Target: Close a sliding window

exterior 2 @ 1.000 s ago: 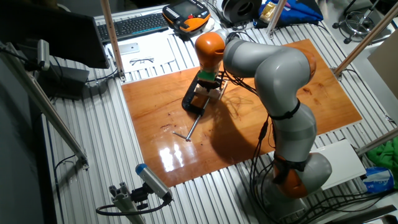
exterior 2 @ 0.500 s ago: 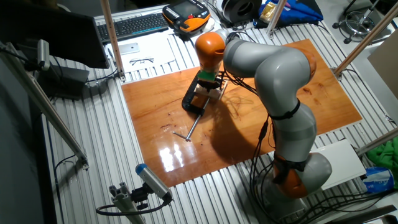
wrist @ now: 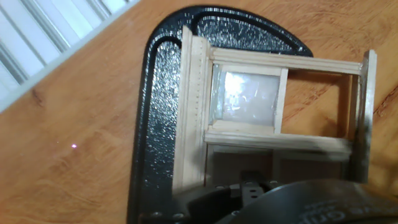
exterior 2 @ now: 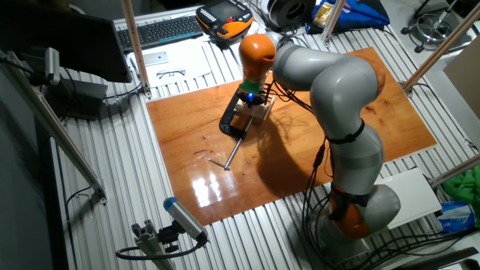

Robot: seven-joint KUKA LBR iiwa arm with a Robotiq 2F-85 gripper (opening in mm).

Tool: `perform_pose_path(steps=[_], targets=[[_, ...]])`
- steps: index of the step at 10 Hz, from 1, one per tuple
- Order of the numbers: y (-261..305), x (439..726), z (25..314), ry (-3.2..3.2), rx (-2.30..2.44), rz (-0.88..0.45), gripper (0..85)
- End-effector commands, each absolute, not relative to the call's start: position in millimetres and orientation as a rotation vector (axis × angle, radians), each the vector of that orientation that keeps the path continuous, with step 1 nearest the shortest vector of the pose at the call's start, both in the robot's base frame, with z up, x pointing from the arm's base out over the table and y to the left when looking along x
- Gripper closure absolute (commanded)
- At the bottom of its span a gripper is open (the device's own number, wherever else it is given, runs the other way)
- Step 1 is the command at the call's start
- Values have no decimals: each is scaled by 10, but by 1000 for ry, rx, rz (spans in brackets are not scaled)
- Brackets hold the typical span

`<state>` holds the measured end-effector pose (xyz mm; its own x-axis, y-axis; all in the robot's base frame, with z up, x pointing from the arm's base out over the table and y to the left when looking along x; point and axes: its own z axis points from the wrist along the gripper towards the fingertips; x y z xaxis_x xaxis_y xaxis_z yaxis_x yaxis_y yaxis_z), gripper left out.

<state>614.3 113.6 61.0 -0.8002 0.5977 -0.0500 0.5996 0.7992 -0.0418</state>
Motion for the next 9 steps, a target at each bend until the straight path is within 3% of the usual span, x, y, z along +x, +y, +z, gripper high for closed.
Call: perform_pose_path(steps=[1, 5, 9], targets=[[1117, 6157, 646, 2944, 968, -86, 850], [898, 6232, 761, 2945, 905, -93, 850], [702, 6313, 693, 2891, 970, -79, 850]])
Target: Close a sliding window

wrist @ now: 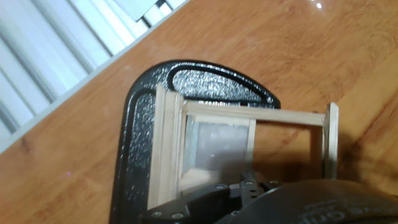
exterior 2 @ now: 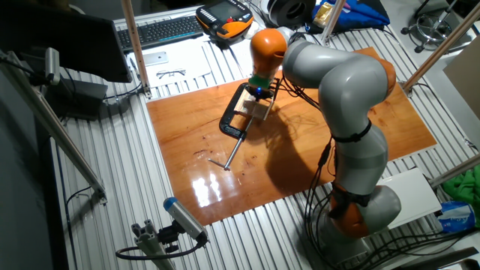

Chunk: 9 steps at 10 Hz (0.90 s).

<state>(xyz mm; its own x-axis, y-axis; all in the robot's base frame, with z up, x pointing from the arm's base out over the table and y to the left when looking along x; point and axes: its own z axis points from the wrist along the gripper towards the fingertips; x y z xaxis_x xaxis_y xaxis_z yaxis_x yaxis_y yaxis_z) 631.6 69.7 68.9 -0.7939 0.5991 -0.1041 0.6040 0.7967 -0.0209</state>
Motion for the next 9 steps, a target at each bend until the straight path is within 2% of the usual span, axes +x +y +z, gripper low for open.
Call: perform_pose_path(steps=[1, 9], targets=[[682, 6330, 672, 2886, 967, -83, 850], [662, 6337, 677, 2902, 926, -126, 850]])
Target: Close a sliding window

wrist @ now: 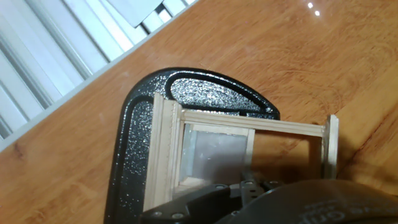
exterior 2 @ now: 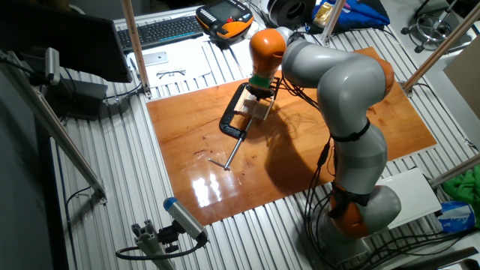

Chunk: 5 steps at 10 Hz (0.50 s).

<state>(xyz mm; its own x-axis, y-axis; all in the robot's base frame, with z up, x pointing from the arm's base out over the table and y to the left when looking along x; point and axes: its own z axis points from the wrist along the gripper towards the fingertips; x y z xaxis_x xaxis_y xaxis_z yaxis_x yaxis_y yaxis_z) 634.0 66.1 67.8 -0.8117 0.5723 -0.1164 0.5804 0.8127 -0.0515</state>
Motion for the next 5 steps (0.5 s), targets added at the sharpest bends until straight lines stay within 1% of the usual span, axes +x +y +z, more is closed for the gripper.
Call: perform_pose_path(steps=[1, 3, 5], targets=[[677, 6338, 665, 2898, 904, -161, 850], [679, 6347, 623, 2892, 891, -162, 850], [683, 6351, 617, 2911, 882, -123, 850]])
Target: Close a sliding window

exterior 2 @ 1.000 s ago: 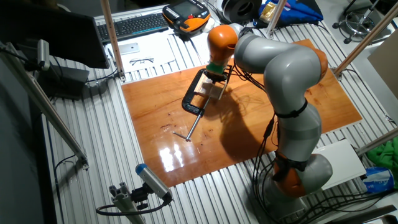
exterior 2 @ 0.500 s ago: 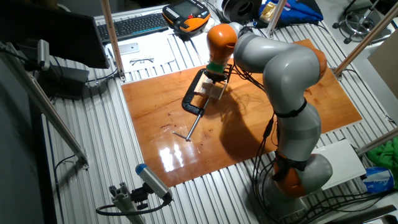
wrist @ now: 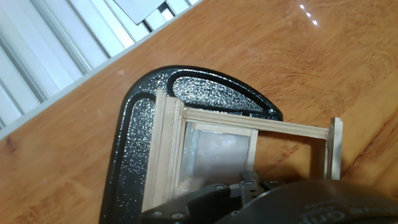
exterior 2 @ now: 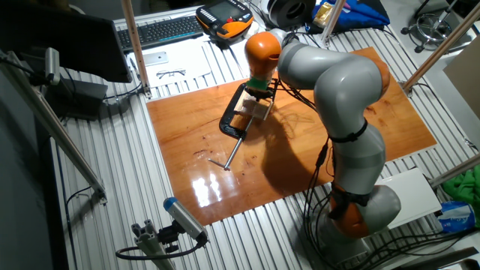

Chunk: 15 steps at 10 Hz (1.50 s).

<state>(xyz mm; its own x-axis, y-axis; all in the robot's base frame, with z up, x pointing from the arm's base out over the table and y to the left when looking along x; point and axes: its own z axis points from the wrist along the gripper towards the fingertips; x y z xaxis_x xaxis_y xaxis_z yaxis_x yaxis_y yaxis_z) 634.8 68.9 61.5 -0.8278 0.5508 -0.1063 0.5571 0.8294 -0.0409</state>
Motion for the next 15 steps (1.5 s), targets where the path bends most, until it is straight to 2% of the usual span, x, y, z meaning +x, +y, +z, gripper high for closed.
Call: perform_pose_path(steps=[1, 4, 5, 7, 12, 15], targets=[[683, 6351, 617, 2944, 890, -66, 850], [683, 6351, 617, 2992, 989, -90, 850], [683, 6351, 617, 3006, 1011, -62, 850], [683, 6351, 617, 3002, 1001, -108, 850], [683, 6386, 627, 2938, 969, -38, 850], [678, 6478, 564, 2925, 911, -54, 850]])
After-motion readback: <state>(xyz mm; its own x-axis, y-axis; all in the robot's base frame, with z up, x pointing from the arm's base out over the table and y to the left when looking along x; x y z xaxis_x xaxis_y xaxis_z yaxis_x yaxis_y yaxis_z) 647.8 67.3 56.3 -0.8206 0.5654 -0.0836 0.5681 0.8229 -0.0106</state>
